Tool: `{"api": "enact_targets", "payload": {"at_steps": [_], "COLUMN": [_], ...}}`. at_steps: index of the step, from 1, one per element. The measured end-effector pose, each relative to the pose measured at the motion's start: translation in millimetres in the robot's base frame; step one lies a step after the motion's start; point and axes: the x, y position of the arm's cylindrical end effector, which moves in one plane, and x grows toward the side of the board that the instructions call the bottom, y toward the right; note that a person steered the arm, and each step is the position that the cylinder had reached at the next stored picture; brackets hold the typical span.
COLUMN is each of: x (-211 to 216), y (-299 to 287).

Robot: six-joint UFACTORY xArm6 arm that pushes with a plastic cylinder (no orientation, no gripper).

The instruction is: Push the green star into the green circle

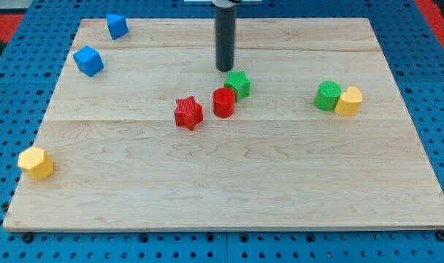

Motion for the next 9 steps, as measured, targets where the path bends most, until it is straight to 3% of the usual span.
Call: {"api": "enact_targets", "payload": {"at_steps": [2, 3, 4, 5, 6, 8, 9], "x": [41, 48, 48, 48, 48, 51, 47], "y": [-17, 10, 73, 100, 93, 138, 110]}}
